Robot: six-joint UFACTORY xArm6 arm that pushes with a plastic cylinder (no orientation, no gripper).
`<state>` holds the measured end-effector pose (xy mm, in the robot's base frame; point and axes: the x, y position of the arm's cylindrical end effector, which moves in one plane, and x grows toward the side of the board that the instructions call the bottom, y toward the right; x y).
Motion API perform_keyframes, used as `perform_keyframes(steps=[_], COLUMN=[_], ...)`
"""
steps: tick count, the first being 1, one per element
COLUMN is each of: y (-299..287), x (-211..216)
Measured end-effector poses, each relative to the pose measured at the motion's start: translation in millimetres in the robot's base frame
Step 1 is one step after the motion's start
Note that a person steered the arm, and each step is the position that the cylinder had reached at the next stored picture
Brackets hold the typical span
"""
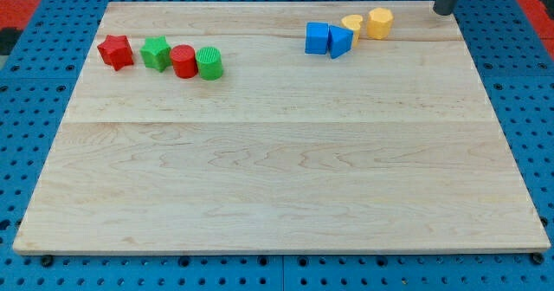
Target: Move the blue cube above to the blue triangle
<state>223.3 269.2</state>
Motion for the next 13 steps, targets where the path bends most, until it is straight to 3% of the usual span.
perform_keyframes(steps=[2,4,5,6,7,9,11,13], y=[-40.3,-129.3,-206.4,-230.2,-235.2,-203.9,-266.9,-205.3], x=[47.6,109.6,90.1,78.9,56.5,60.2,34.0,19.5])
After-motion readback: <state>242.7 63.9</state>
